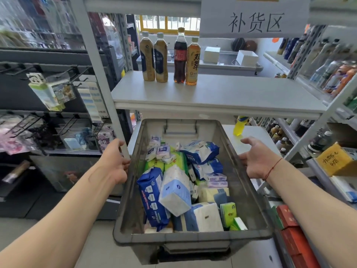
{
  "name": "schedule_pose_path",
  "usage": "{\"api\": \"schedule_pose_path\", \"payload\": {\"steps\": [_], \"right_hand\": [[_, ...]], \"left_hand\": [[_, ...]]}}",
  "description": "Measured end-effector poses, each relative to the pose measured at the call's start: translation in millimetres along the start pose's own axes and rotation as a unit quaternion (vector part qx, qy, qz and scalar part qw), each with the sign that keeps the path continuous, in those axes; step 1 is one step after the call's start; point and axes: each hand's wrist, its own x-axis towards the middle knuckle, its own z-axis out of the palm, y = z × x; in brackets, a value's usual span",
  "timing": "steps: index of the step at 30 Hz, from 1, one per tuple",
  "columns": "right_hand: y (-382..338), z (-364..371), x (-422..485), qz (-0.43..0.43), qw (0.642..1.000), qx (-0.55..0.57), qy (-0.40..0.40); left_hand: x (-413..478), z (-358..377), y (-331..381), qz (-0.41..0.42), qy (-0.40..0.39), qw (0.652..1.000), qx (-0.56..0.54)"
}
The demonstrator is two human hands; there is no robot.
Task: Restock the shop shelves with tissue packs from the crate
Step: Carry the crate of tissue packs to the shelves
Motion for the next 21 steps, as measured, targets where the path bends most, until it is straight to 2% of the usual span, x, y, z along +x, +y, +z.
{"api": "schedule_pose_path", "payload": {"steps": [5,8,11,16,21], "right_hand": [[-5.9,9.7,-4.4,-0.007,0.999,-0.049,-0.022],[-8.9,8.8,-2.9,-0.007,0.995,-0.098,-0.021],[-9.8,5.2,-1.4,-0.002,0.988,-0.143,-0.063],[-29.6,20.8,-6.7,-0.021,0.971,-0.206,-0.12],[-18.0,64.5,-14.9,-0.016,0.946,-0.28,-0.164]], "left_hand": [[-36.4,-2.5,-19.2,0.028,0.039,0.999,-0.025],[-59.1,4.5,-47.0,0.048,0.096,0.994,-0.037],[-79.4,0.9,-82.8,0.066,0.14,0.985,-0.078],[-118.2,-6.8,-127.2,0.078,0.232,0.958,-0.15],[-159.5,-25.8,-168.9,0.077,0.316,0.921,-0.214]]}}
